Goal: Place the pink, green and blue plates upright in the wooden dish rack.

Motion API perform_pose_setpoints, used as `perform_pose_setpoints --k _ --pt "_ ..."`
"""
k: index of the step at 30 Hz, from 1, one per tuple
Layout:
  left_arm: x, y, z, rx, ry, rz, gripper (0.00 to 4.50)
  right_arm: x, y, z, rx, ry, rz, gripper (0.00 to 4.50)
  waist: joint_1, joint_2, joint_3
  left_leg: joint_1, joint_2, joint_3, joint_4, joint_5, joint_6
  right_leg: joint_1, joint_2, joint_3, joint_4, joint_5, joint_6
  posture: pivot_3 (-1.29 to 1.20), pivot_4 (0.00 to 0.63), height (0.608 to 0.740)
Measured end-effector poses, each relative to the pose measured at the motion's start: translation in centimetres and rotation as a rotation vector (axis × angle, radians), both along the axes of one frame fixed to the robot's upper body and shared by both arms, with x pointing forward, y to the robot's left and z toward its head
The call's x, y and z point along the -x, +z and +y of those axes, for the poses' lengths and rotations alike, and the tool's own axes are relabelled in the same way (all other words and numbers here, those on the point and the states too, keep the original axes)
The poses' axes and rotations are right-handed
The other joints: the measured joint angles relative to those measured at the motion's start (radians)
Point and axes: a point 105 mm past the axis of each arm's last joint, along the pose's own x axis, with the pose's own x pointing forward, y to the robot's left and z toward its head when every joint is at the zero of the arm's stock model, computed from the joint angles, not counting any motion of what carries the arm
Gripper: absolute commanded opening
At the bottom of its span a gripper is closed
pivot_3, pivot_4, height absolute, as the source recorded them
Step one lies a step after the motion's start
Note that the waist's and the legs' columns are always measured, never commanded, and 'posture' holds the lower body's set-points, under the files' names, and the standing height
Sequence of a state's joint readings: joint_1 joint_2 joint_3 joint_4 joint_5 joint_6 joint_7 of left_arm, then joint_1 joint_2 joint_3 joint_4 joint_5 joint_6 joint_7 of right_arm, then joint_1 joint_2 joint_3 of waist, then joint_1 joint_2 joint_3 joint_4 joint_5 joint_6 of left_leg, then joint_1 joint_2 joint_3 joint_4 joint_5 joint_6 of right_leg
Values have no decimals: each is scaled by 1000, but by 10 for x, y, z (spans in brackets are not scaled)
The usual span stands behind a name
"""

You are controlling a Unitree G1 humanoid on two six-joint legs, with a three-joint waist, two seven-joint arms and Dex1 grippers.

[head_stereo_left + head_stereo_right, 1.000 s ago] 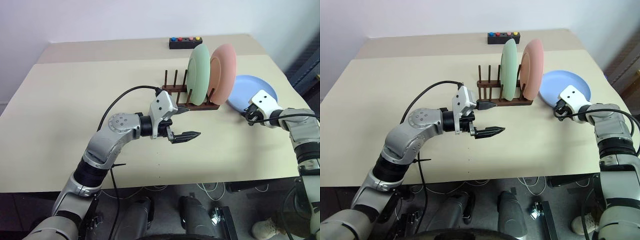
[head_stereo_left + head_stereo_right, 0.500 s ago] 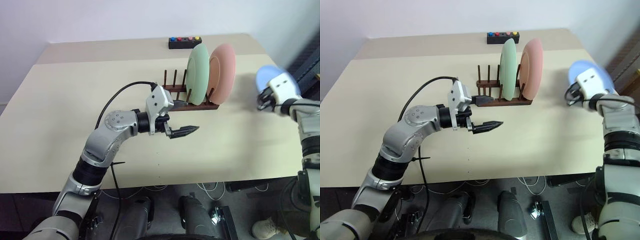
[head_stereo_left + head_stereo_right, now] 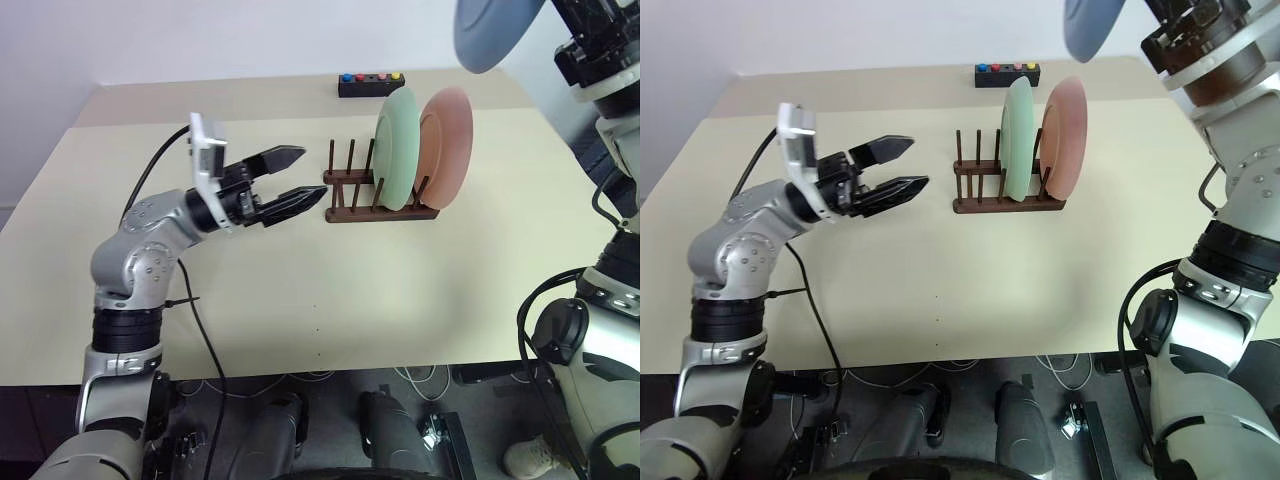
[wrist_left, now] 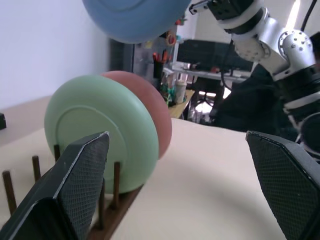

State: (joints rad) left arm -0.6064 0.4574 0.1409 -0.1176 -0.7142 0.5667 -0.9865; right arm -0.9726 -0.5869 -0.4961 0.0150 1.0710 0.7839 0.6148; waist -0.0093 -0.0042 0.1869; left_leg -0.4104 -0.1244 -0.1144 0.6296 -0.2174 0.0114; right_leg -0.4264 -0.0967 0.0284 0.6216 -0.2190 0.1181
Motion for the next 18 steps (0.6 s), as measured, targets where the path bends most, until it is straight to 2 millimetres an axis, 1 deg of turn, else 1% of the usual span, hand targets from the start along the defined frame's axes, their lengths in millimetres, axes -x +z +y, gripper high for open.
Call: perform_pose_setpoints --k 2,4,6,7,10,13,15,18 --pt "1 -2 8 -8 2 6 4500 8 -1 11 -12 97 23 80 -2 0 0 0 0 0 0 0 0 0 0 0 0 0 0 0 150 740" --pt "-1 -11 27 -44 38 29 4500 16 -6 28 -31 225 56 80 -13 0 0 0 1 1 -2 0 0 -2 0 2 1 0 0 0 150 740" --pt "-6 -18 46 -69 99 45 4500 14 -17 41 -58 292 122 80 -14 0 0 0 1 1 -2 0 -1 -3 0 2 4 0 -1 0 150 740" --pt "-8 -18 49 -70 115 41 4500 9 -22 44 -78 297 156 80 -10 0 0 0 1 1 -1 1 -1 -3 0 2 5 0 -1 0 150 740" --pt "-8 -18 56 -97 157 -5 4500 -2 -37 55 -130 306 241 80 -2 0 0 0 0 1 -1 0 -1 -3 -1 2 5 0 -1 0 150 740" --pt "-8 -18 57 -103 167 -13 4500 -7 -40 61 -187 319 274 80 -1 0 0 0 0 1 -1 0 -1 -3 0 2 5 0 -1 0 150 740" --pt "-9 -18 58 -102 170 -14 4500 -11 -46 65 -221 324 306 80 -4 0 0 0 0 1 -1 0 -1 -4 0 2 5 0 -1 0 150 740" --pt "-9 -18 58 -101 174 -14 4500 -23 -65 76 -275 292 375 80 -10 0 -1 0 1 2 -1 0 -1 -4 0 2 6 0 -1 0 150 740"
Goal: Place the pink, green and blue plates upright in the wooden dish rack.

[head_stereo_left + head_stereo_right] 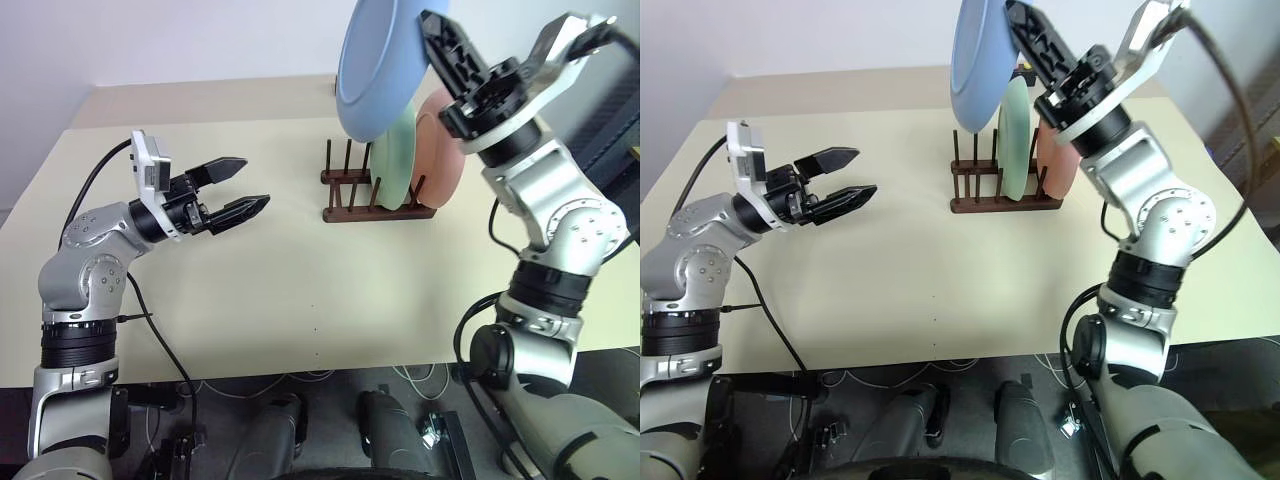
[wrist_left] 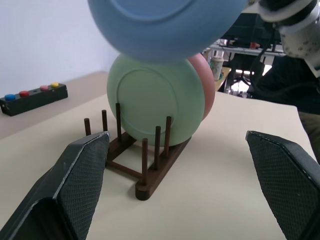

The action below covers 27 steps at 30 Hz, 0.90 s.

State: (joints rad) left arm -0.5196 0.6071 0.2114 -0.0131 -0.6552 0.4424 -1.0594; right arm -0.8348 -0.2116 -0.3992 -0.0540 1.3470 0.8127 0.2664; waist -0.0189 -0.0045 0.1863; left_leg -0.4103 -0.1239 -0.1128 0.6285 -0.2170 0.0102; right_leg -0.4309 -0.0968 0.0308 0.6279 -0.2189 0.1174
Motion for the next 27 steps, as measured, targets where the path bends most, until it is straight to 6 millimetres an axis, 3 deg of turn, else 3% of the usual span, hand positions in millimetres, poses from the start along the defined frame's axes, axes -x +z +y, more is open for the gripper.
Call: perform_pose_setpoints --k 4,27 --pt "-1 0 0 0 9 -1 4500 -11 -29 16 80 -41 77 80 -1 1 0 0 0 1 0 0 0 -2 1 1 1 0 0 0 150 740" --pt "2 4 -3 -5 18 -23 4500 -25 -55 21 204 -65 96 80 0 0 0 0 0 1 0 0 0 -2 1 1 1 0 0 0 150 740"
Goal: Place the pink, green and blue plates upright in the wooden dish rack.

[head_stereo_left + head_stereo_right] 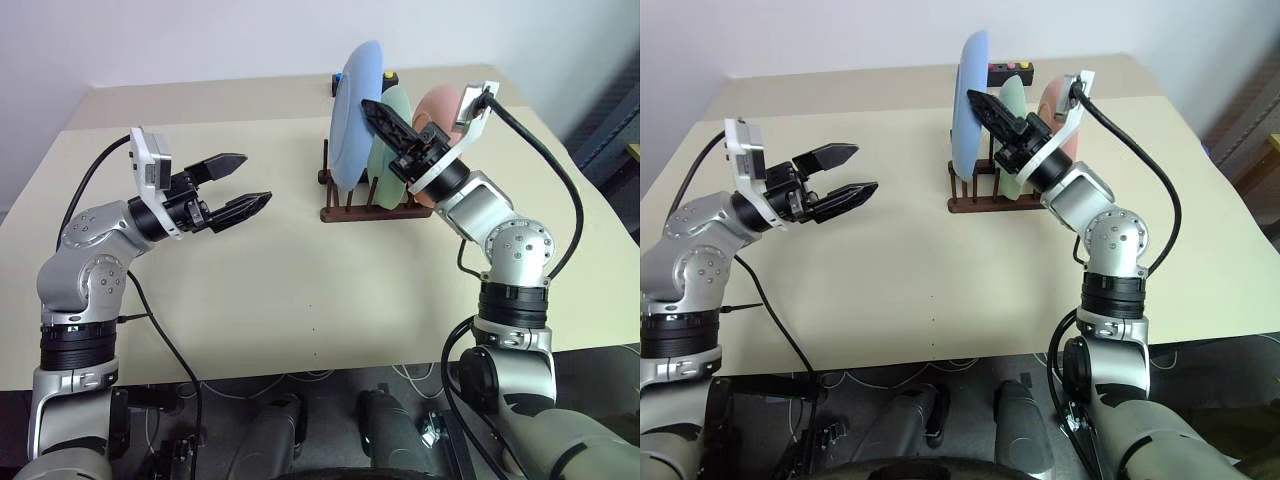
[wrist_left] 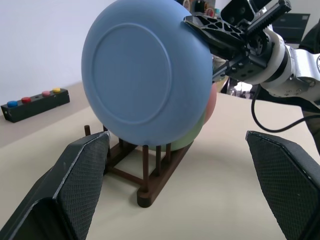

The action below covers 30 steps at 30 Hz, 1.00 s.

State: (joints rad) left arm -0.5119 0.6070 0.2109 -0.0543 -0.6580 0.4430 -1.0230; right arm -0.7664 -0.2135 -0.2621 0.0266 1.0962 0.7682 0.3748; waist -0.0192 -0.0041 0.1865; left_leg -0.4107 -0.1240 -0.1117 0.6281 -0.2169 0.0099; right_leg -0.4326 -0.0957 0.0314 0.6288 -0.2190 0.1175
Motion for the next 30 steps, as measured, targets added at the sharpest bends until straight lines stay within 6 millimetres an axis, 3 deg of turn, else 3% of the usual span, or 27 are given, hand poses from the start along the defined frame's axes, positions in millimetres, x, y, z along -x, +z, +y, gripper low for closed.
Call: perform_pose_setpoints --k 8,11,18,24,30 --pt "1 -2 0 -2 4 2 4500 -6 -19 12 140 -7 14 80 0 0 0 0 0 0 0 0 0 0 0 0 0 0 0 0 150 740" --pt "4 -4 0 -6 2 5 4500 -14 -32 9 199 -41 54 984 1 0 0 0 0 0 0 0 0 0 0 0 0 0 0 0 150 740" --pt "4 -5 -1 -4 0 9 4500 -20 -27 7 234 -76 38 4446 1 0 0 0 0 0 0 0 0 0 0 0 0 0 0 0 150 740" --pt "4 -5 -1 -3 -1 9 4500 -20 -26 5 274 -100 16 4446 1 0 0 0 0 0 0 0 0 0 0 0 0 0 0 0 150 740" --pt "4 -4 -2 -4 -7 5 4500 7 1 3 378 -62 -182 4446 2 0 0 0 0 0 0 0 0 0 0 0 -1 0 0 0 150 740"
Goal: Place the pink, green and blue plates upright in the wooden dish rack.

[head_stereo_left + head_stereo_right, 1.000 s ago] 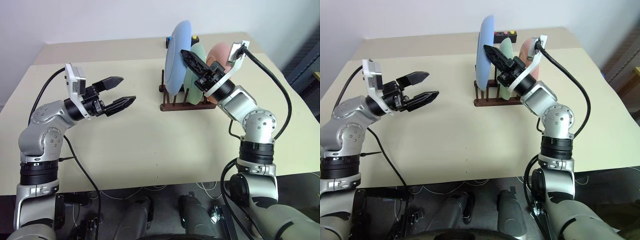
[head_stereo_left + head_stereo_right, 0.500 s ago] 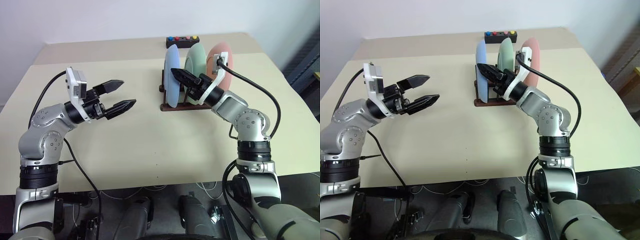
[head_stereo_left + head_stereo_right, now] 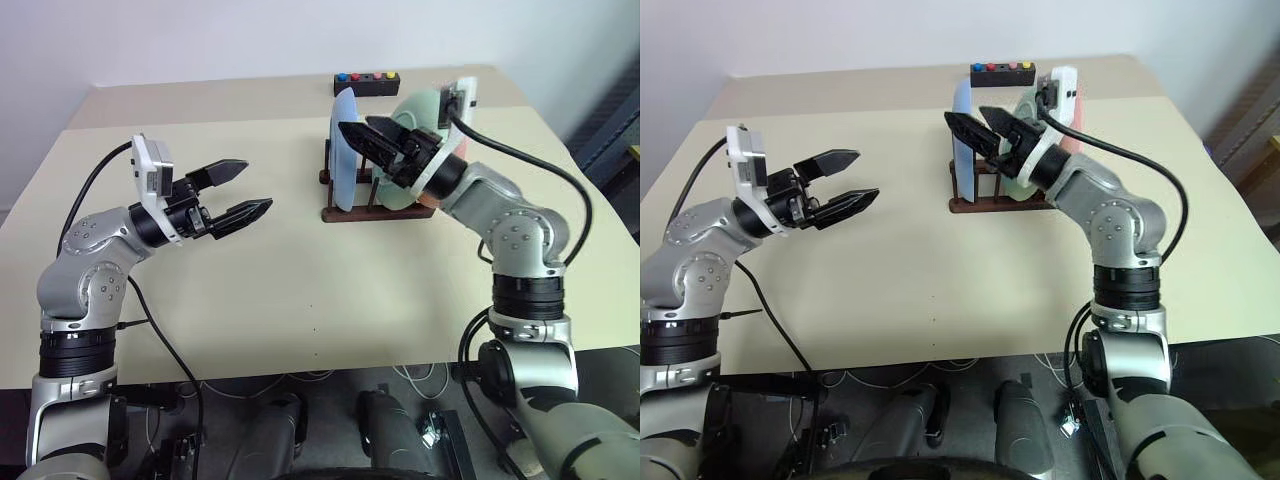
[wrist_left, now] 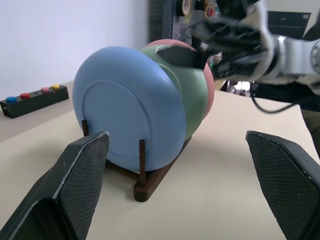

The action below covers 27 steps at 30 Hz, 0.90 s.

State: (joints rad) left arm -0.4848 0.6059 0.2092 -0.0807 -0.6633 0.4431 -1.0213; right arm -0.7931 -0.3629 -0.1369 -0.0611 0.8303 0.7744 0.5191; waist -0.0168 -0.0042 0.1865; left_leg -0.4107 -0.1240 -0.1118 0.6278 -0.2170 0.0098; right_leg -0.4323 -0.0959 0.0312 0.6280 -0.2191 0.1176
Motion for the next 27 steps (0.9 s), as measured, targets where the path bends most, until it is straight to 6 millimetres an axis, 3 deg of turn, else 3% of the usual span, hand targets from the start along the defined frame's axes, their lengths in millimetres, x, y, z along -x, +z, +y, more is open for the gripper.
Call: perform_pose_setpoints --k 8,12,19,23,27 --pt "0 1 -3 0 -11 -4 4500 40 -1 -14 140 83 -185 4446 5 0 0 0 0 0 0 0 0 1 -1 -1 -1 0 0 0 150 740" --pt "1 0 -4 -16 -40 1 4500 66 -26 -42 339 95 -219 4446 9 -1 0 0 0 -2 1 -1 1 5 -1 -4 -8 0 0 0 150 740" --pt "-1 0 -11 -21 -74 6 4500 50 -44 -69 488 -47 -191 4446 5 -1 0 0 1 -1 0 -1 1 5 -1 -3 -9 0 0 0 150 740" --pt "2 -2 -17 -34 -111 15 4500 49 -71 -79 536 -75 -115 3173 12 -2 1 0 1 -1 0 -1 2 5 -2 -4 -10 0 0 0 150 740" --pt "10 -2 -26 -53 -165 12 4500 50 -89 -92 608 -136 -87 1049 12 -2 1 -1 1 -1 1 -1 2 5 -2 -4 -11 0 0 0 150 740"
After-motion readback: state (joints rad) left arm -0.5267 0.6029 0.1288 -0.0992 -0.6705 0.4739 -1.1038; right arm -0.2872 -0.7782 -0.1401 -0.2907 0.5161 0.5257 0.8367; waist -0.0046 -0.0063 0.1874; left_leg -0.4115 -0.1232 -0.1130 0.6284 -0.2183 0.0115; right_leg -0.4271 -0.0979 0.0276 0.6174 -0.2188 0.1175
